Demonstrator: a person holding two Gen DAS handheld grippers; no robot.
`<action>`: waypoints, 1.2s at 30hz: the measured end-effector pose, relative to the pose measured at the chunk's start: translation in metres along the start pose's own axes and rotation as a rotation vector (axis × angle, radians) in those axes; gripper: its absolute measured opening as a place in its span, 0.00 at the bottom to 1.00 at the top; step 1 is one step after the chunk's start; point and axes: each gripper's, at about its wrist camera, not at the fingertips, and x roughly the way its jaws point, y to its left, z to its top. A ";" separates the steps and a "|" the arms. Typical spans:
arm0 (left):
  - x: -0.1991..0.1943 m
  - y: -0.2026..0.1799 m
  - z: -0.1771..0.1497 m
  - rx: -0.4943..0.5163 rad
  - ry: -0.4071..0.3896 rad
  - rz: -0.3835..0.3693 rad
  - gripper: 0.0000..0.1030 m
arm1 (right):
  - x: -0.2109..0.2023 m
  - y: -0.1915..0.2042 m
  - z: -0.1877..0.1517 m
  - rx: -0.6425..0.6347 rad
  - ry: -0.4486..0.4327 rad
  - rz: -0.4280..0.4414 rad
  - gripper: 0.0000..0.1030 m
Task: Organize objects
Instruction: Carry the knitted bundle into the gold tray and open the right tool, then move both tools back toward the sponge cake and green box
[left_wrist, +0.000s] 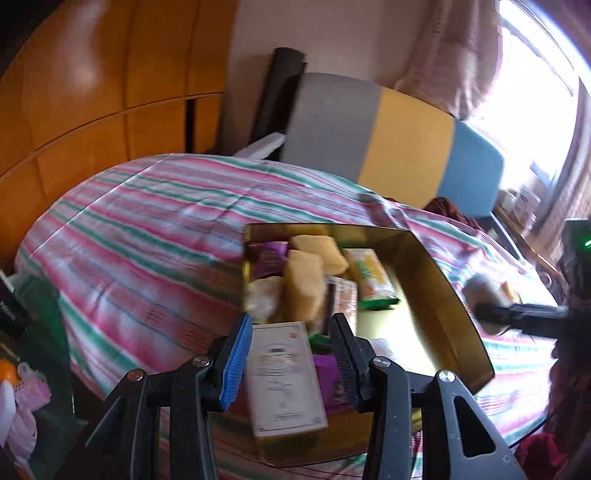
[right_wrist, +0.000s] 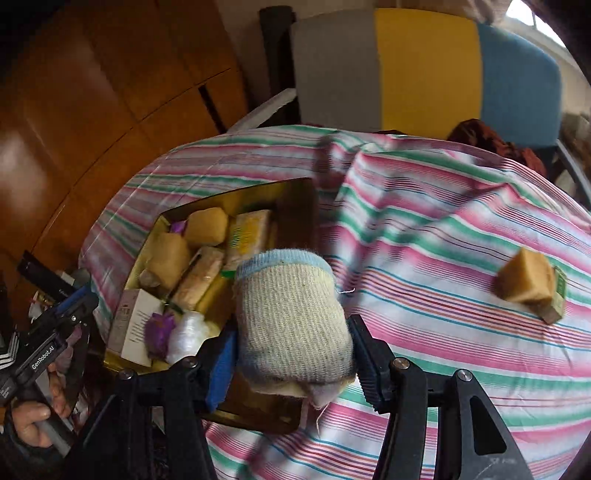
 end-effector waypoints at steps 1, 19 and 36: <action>0.000 0.003 0.000 -0.007 0.001 0.004 0.42 | 0.012 0.012 0.004 -0.016 0.015 0.006 0.56; 0.012 0.006 -0.010 -0.005 0.044 -0.007 0.43 | 0.110 0.062 0.005 -0.001 0.130 0.050 0.64; 0.003 -0.040 -0.014 0.115 0.034 -0.036 0.43 | 0.006 0.016 -0.005 0.028 -0.096 -0.003 0.87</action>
